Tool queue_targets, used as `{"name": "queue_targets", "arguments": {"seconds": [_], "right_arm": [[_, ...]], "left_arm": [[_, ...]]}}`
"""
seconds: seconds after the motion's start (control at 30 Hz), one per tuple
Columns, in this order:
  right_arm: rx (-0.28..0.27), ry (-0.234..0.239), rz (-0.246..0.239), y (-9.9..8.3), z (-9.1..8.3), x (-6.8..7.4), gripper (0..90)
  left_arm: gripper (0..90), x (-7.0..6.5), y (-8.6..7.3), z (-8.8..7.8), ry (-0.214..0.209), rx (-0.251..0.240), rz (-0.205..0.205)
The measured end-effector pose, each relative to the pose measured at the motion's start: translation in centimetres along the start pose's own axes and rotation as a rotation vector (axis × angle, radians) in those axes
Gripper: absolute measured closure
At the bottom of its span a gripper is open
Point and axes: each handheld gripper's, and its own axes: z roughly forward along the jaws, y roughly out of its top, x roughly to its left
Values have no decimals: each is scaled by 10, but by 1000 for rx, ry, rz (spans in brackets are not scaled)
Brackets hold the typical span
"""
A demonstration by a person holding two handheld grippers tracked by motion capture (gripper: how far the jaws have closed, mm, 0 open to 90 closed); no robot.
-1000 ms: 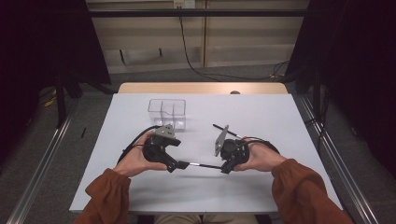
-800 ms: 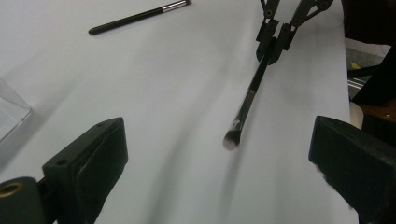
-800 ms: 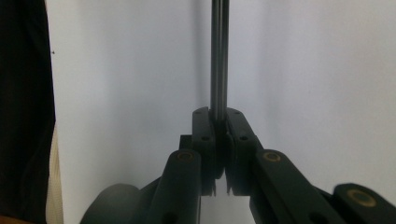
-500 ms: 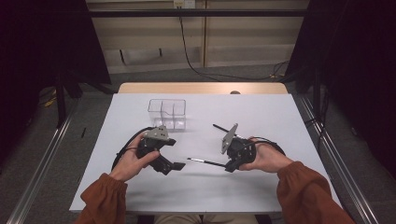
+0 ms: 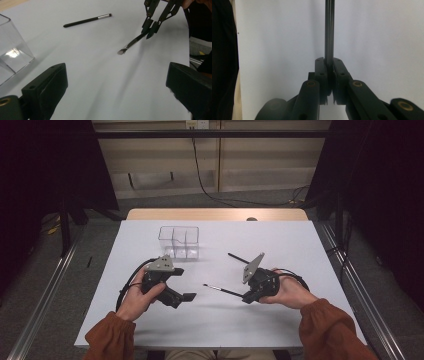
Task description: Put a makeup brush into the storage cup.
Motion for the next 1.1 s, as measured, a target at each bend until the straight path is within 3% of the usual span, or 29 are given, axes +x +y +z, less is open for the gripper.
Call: {"name": "queue_targets", "arguments": {"seconds": [0.27, 0.33, 0.43, 0.53, 0.77, 0.87, 1.1], "right_arm": [[-105, 8, 40, -10, -3, 2, 841], [-139, 10, 62, -13, -5, 3, 841], [-177, 4, 93, -17, -5, 4, 841], [-211, -18, 117, -20, -4, 7, 841], [-371, -9, 168, -30, -5, 10, 841], [-449, -15, 218, -39, -4, 3, 841], [-531, -51, 197, -41, -8, 7, 841]], "left_arm": [[37, -3, -7, -2, 37, -27, -1], [37, -2, -8, -4, 38, -42, -4], [39, -1, -11, -6, -2, -69, -11], [36, -1, -11, -8, 17, -72, -11], [36, -2, -14, -6, 44, -64, -8], [35, -3, -15, -7, 52, -66, -3], [36, -3, -19, -7, 66, -76, -4]]}}
